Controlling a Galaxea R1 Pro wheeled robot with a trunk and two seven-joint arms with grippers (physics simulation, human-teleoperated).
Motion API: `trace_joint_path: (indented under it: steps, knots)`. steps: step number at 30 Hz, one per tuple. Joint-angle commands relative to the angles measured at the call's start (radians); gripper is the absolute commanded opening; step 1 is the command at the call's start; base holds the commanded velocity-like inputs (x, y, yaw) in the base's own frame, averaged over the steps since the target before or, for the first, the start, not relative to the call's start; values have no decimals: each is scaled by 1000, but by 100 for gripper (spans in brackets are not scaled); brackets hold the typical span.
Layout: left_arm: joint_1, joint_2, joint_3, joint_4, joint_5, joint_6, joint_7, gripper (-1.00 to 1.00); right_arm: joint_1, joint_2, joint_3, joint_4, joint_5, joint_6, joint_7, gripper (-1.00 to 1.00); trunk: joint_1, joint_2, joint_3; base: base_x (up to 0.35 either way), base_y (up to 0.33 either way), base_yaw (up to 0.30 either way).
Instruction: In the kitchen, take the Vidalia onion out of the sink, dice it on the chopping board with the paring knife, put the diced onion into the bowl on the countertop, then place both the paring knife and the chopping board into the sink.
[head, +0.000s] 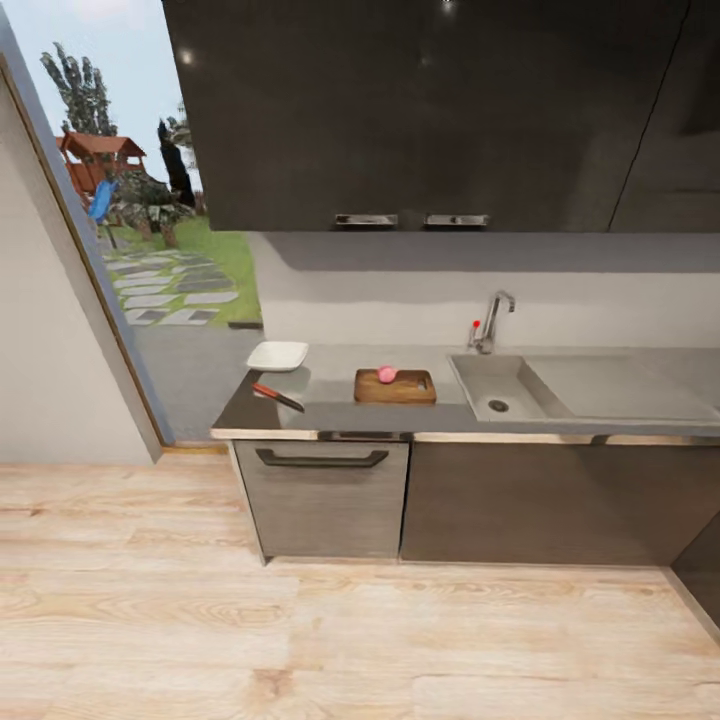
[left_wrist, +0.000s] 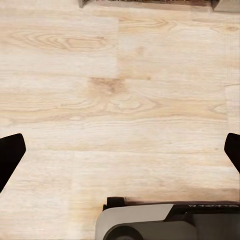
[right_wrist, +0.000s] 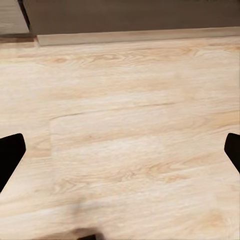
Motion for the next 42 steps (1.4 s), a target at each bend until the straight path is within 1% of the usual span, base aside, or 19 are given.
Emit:
trace_joint_path:
  steps: [1,19,42]
  knots:
    - [0,1,-6,0,11,-2,-2,100,0,-2,9,-2,-8,-2,-8,100,1,-2,0,0,301,0]
    - [0,0,-6,4,11,-2,-2,100,0,-2,9,-2,-8,-2,-8,100,1,-2,26,0,304,0]
    - [0,0,-6,8,11,-2,-2,100,0,-2,9,-2,-8,-2,-8,100,1,-2,27,6,307,0]
